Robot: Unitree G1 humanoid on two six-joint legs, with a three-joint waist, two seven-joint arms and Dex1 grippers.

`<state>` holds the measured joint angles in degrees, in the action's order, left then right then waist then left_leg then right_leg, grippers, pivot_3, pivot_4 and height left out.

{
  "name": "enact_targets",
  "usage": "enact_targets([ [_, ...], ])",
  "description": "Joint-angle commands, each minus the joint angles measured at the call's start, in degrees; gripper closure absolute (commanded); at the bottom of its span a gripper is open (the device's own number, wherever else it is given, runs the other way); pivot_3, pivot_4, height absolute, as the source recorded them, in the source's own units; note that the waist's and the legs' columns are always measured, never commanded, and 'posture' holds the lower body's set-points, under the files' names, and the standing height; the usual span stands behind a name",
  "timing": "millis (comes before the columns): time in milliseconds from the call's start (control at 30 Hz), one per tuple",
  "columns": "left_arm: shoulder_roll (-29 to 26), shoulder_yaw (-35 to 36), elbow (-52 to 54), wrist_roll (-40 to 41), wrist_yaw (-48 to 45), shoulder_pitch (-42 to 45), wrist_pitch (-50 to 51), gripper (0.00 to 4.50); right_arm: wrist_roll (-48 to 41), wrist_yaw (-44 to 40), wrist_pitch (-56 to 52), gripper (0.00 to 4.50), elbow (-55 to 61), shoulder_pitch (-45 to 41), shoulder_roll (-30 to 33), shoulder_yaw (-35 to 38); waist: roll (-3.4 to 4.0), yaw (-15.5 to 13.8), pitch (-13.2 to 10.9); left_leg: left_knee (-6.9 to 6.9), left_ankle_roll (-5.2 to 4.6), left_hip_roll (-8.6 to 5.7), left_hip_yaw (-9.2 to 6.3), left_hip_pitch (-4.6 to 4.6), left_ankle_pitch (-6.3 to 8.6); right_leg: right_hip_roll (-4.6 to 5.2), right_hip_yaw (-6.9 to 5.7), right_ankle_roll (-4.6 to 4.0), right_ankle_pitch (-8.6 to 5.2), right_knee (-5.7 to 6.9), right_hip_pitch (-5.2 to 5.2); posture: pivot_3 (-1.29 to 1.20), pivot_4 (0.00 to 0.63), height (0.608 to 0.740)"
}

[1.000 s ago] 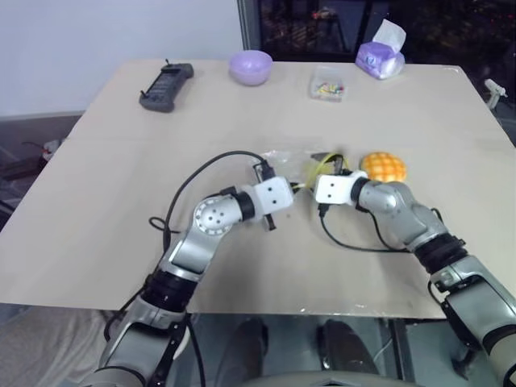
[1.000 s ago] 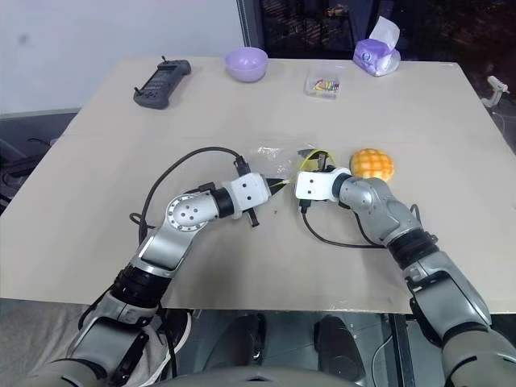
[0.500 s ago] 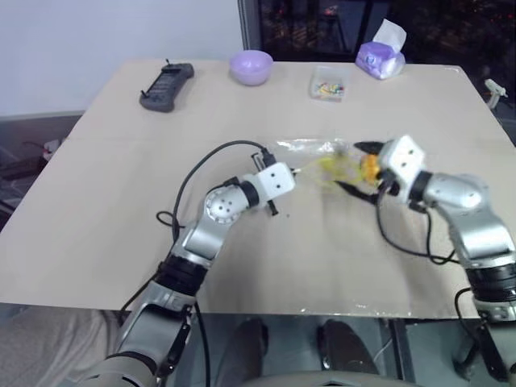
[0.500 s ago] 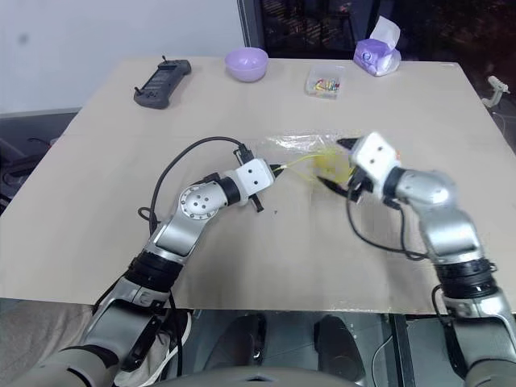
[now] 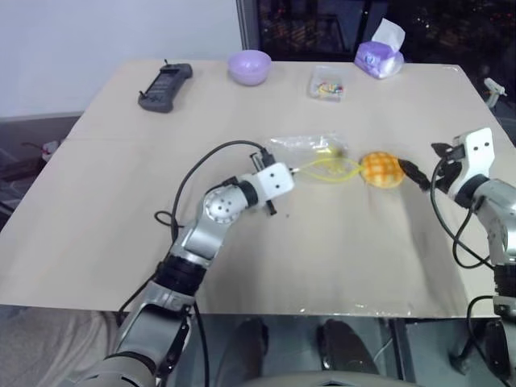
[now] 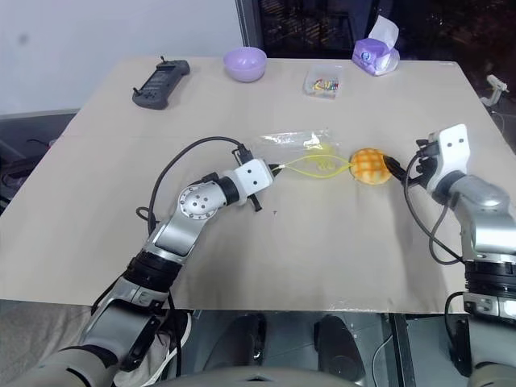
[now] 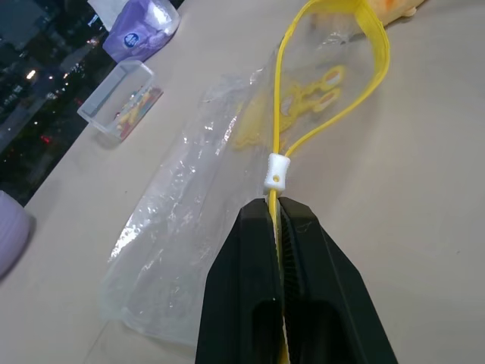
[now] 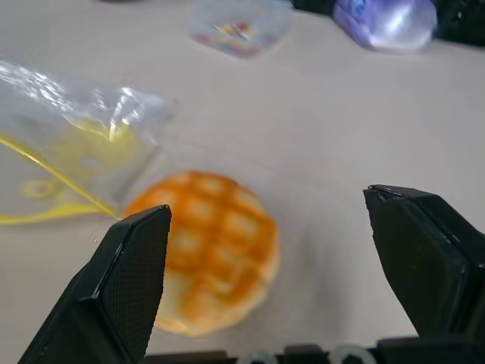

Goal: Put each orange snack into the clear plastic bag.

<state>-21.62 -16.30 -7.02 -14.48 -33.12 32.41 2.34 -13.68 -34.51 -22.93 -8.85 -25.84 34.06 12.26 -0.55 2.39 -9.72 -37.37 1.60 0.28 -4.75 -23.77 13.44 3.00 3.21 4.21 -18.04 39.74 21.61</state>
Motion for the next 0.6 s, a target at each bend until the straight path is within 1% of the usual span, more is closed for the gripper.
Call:
enact_targets([
  [33,-0.50,1.00,1.95,-0.20,0.78,0.21,-0.26,4.50,-2.73,-0.11,-0.95,0.06,0.75,-1.17,-1.43,0.92,0.00,-0.05,0.00,0.00,0.00,0.00,0.00,0.00,0.00,0.00,0.00,0.00,0.00,0.01,0.00,0.00,0.150,0.740],
  [167,-0.76,1.03,2.06,-0.15,1.12,0.21,-0.07,4.50,-4.66,0.29,-1.93,0.06,-0.99,-3.00,-4.13,0.90,0.00,-0.06,0.00,0.00,0.00,-0.01,-0.01,-0.01,0.00,0.01,-0.01,0.00,0.00,0.00,0.00,0.00,0.150,0.740],
  [333,-1.28,1.31,2.13,-0.19,1.40,0.18,0.18,4.50,-2.15,0.68,-0.75,0.06,-7.95,-4.91,-5.38,-1.87,0.01,-0.04,0.00,0.00,0.00,-0.01,-0.02,0.00,0.00,0.00,-0.03,0.00,0.00,0.00,0.00,0.00,0.150,0.740],
  [467,-1.89,1.67,2.74,-0.27,1.72,-0.04,0.71,4.50,1.81,2.24,-0.19,0.06,-15.24,-6.45,-4.82,-4.71,0.01,-0.03,0.01,0.00,0.01,-0.01,0.00,0.00,0.00,0.00,-0.01,0.00,0.00,0.00,0.00,0.00,0.150,0.740],
  [600,-2.30,1.79,3.42,-0.25,1.85,-0.39,1.19,4.50,2.02,0.98,-0.39,0.06,-18.38,-7.27,-5.13,-5.45,-0.01,-0.04,0.05,-0.03,0.00,0.00,-0.02,0.05,0.00,0.00,-0.03,0.00,0.00,0.02,-0.04,0.00,0.150,0.740],
])
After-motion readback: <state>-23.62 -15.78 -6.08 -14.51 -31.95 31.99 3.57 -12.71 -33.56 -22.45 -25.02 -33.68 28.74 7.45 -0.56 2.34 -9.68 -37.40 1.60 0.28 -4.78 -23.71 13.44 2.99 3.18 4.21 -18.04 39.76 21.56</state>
